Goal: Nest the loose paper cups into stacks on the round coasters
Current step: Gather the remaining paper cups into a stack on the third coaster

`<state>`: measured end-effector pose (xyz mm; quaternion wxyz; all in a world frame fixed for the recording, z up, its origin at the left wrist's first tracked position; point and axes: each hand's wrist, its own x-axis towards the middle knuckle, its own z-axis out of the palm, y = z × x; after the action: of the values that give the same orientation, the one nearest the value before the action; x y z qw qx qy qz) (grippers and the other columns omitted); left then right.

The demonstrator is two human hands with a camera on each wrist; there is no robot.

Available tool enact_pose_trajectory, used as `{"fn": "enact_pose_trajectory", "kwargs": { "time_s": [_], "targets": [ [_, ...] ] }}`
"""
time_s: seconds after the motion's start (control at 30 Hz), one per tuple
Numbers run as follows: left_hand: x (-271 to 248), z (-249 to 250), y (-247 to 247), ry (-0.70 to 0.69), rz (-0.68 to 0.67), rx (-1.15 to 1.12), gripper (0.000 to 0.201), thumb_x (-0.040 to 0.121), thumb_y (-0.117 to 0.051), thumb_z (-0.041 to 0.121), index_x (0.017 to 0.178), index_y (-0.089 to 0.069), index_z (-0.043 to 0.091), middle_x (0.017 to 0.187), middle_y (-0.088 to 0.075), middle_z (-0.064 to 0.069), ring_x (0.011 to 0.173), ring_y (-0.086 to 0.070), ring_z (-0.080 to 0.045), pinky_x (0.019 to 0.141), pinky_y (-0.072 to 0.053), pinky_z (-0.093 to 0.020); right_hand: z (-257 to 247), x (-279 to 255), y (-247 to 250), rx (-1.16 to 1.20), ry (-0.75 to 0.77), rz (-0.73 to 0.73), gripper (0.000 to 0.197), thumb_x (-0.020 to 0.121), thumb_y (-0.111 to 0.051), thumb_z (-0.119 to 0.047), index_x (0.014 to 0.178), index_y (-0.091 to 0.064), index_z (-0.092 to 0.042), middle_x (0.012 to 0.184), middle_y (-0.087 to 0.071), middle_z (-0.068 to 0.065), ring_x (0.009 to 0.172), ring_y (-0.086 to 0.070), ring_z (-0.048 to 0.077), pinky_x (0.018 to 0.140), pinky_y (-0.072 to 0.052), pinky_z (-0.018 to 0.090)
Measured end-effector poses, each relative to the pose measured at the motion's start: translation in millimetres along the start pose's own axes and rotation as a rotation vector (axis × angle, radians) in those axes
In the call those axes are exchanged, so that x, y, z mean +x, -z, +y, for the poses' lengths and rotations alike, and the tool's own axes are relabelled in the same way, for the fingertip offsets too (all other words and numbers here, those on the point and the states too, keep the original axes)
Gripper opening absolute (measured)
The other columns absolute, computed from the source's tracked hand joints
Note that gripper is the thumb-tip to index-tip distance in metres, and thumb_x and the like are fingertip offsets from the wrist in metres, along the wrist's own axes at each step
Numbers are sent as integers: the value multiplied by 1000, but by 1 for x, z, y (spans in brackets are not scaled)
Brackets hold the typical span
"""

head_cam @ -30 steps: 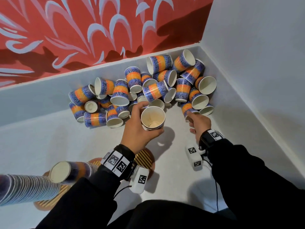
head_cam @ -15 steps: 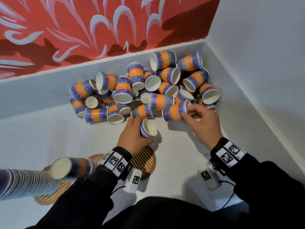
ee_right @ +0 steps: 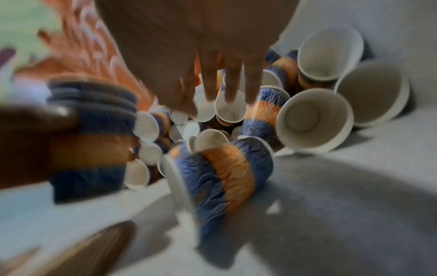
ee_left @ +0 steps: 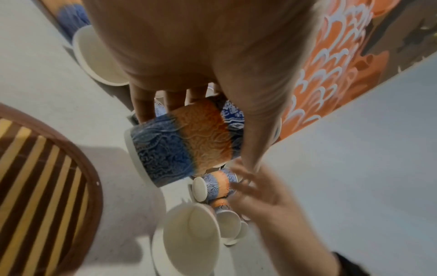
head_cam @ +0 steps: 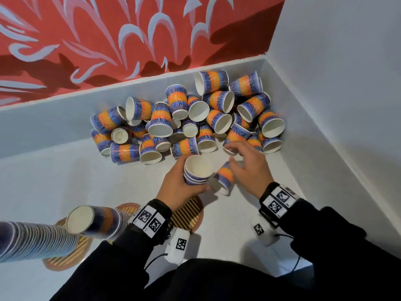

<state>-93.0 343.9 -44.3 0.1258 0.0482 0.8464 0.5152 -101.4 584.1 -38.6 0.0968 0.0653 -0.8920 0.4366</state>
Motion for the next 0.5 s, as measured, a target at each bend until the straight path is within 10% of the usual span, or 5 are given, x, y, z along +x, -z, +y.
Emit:
{"fn": "enact_pose_trajectory", "kwargs": {
  "time_s": [0.13, 0.5],
  "targets": [
    [-7, -1, 9, 72, 80, -111, 89, 68, -98, 31, 139, -45, 38, 129, -62, 21, 118, -61, 0, 103, -54, -33, 21, 5, -23, -464, 27, -632, 70, 90, -65, -3, 153, -48, -28, 162, -42, 0, 150, -35, 23, 123, -33, 45],
    [-17, 25, 30, -3, 192, -210, 83, 67, -98, 23, 131, -49, 39, 123, -61, 23, 111, -61, 6, 99, -55, -31, 27, -11, 3, -729, -22, -992, 76, 80, -78, -9, 146, -51, -35, 146, -51, -4, 138, -46, 26, 110, -46, 51]
  ]
}}
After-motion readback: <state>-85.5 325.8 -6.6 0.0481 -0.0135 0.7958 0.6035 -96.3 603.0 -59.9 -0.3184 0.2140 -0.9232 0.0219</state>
